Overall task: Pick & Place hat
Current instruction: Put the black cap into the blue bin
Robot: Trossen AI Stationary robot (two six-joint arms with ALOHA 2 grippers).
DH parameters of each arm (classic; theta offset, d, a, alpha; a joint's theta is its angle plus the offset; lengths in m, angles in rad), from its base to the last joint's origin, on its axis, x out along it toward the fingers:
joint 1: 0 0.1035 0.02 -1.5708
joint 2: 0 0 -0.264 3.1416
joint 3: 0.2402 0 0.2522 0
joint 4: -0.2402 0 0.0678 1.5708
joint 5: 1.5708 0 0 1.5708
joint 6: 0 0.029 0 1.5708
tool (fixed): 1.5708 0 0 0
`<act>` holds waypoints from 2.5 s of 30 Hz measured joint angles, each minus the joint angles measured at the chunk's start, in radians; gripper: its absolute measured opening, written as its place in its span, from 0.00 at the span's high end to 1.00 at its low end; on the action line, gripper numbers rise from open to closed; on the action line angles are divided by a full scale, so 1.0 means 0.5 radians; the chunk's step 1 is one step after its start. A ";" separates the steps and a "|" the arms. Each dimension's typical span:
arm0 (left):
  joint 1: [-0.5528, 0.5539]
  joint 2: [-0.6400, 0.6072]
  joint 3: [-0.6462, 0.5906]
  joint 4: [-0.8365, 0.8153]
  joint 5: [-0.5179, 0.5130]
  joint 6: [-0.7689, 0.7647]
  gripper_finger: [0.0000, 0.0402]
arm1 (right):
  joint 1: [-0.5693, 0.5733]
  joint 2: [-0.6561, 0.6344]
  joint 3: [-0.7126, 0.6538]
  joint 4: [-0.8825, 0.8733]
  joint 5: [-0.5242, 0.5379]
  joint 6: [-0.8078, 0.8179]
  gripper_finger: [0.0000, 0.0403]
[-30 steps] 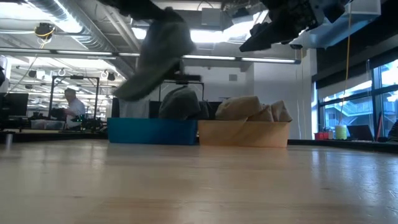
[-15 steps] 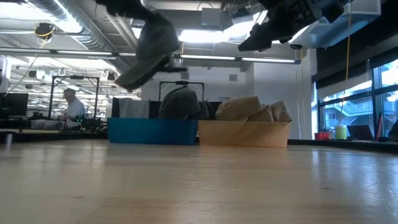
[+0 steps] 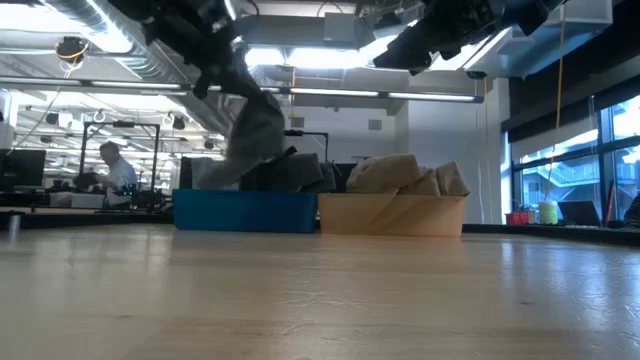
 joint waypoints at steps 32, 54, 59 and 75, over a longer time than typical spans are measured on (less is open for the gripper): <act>0.002 0.522 0.000 0.545 -0.170 -0.637 0.89 | 0.000 0.000 0.000 -0.001 0.002 -0.106 0.46; 0.005 0.344 0.000 0.572 -0.341 -0.850 0.52 | 0.000 0.001 0.000 -0.045 0.002 -0.113 0.46; 0.007 0.254 0.000 0.529 -0.283 -1.041 0.52 | 0.000 0.001 0.000 -0.051 0.002 -0.116 0.46; -0.021 0.106 -0.314 -0.081 -0.401 -1.491 0.52 | 0.000 0.001 -0.002 -0.173 0.156 -0.165 0.46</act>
